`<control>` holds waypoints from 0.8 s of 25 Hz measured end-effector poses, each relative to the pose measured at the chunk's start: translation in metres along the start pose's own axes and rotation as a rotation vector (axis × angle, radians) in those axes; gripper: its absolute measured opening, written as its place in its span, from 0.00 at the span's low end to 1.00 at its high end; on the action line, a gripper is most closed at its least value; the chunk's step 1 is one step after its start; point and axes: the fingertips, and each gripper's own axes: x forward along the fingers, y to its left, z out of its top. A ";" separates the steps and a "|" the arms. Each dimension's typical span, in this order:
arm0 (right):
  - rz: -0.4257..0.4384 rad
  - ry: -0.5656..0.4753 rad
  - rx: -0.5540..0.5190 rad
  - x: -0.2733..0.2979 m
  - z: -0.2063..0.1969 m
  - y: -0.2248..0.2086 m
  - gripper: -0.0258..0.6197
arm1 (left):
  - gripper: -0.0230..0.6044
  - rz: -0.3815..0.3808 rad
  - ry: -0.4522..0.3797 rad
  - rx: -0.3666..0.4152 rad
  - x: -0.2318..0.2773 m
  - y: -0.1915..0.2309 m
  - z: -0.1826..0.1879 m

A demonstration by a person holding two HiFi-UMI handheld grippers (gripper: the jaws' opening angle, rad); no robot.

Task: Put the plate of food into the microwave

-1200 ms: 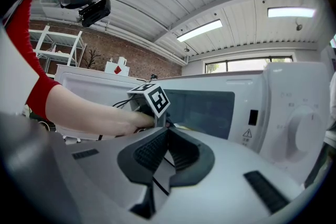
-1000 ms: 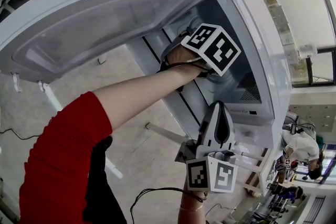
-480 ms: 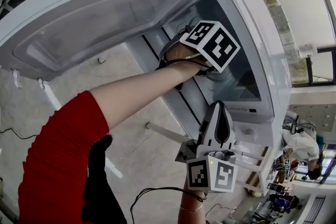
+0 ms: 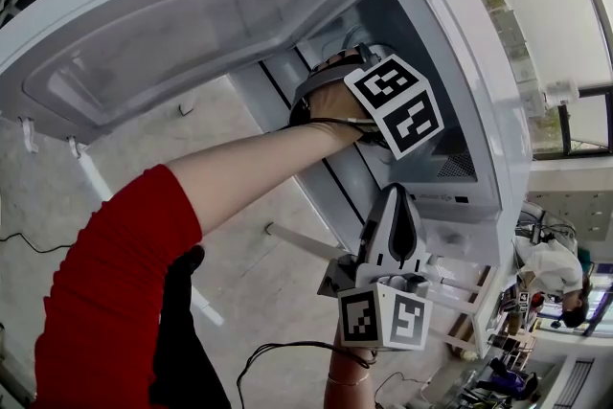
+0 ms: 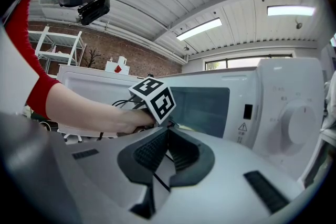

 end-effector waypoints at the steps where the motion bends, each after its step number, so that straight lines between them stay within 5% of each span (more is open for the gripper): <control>1: 0.000 0.001 0.001 0.000 -0.001 0.000 0.06 | 0.27 -0.012 -0.001 -0.027 0.001 0.001 -0.001; 4: -0.005 0.001 0.005 -0.002 -0.003 -0.003 0.06 | 0.23 -0.031 -0.039 -0.087 -0.002 0.007 -0.001; 8: -0.013 -0.007 0.049 -0.006 -0.011 -0.008 0.06 | 0.07 -0.038 -0.165 -0.126 -0.021 0.017 0.010; 15: 0.002 -0.011 0.051 -0.006 -0.003 -0.009 0.06 | 0.05 -0.263 -0.369 -0.397 -0.069 0.012 0.008; 20: -0.006 -0.017 0.121 -0.012 -0.006 -0.002 0.06 | 0.05 -0.372 -0.427 -0.470 -0.115 -0.001 -0.008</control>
